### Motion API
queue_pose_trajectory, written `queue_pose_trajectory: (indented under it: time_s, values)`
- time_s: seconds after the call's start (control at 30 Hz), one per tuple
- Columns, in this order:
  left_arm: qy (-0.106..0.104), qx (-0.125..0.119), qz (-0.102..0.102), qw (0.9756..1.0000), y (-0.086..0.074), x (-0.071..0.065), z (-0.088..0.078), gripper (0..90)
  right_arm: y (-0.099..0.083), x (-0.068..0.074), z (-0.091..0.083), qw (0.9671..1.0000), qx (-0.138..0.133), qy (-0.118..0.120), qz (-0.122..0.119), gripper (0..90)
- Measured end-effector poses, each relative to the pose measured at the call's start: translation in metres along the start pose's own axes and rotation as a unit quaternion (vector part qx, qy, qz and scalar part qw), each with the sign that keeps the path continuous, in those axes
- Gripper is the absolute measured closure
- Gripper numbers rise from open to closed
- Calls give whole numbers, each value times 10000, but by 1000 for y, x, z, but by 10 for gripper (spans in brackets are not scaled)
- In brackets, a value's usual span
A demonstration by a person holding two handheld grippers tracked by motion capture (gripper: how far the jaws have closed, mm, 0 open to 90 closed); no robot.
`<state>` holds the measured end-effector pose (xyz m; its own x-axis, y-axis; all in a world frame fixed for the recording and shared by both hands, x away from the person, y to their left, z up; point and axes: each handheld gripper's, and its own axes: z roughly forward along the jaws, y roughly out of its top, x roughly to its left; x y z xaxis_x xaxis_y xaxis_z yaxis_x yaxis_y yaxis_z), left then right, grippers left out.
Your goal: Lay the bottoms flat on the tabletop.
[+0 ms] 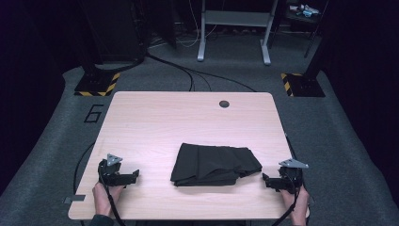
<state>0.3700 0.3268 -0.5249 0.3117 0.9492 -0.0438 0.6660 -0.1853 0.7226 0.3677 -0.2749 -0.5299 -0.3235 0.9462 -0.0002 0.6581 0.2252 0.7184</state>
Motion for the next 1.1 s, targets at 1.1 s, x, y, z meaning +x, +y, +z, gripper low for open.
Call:
queue_pose_trajectory:
  time_s: [1.1]
  values:
    - [-1279, -460, 1366, 9813, 79, -120, -17, 1, 0, -1, 0, 10000, -4, -37, 62, 9]
